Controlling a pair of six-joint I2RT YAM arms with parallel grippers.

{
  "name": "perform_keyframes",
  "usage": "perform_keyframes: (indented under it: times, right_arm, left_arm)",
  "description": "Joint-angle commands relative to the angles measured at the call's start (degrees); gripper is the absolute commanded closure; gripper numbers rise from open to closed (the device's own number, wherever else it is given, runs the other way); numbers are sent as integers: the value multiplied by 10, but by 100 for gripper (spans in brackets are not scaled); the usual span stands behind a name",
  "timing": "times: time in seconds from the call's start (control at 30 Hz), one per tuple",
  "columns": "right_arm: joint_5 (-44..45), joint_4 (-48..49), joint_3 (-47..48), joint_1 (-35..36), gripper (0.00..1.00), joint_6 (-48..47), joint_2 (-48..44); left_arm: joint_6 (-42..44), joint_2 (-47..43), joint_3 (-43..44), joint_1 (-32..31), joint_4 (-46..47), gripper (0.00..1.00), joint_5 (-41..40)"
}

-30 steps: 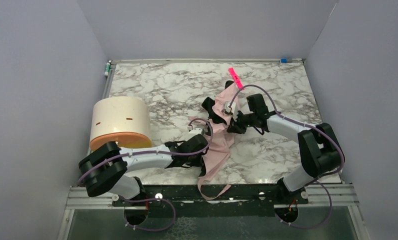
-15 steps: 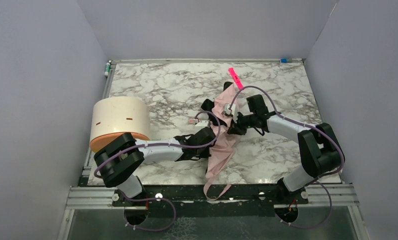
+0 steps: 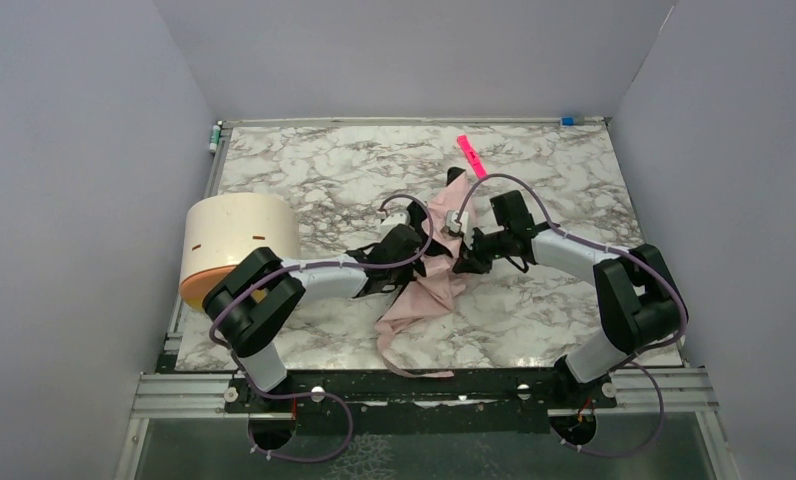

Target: Put away the umbrella

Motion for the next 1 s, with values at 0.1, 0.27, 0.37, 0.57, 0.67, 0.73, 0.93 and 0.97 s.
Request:
perform_keyframes:
  times: [0.1,0.27,0.37,0.57,0.67,0.73,0.93,0.97]
  right_arm:
    - [-39,-32,10,22,94,0,11]
    - [-24,-26,17,37,90,37,25]
    - [-22,-25,29,38,82,85,34]
    - [6,-25,46,37,64,199,29]
    - [25,-33,50,37,48,246,18]
    - [34,-38,49,38,36,264,6]
    - [95,-85,69,38,10,299,-23]
    - [110,-94,74,38,9,304,-29]
  left_arm:
    - [71,70,19,12,-11,100,24]
    - [100,77,24,12,16,100,61]
    - [99,71,9,12,23,100,64]
    - [88,55,-15,12,27,100,59]
    - [90,54,-15,12,24,100,56]
    - [94,51,-14,12,19,100,51]
    - [104,40,-13,13,6,100,34]
    - [105,39,-13,14,6,100,33]
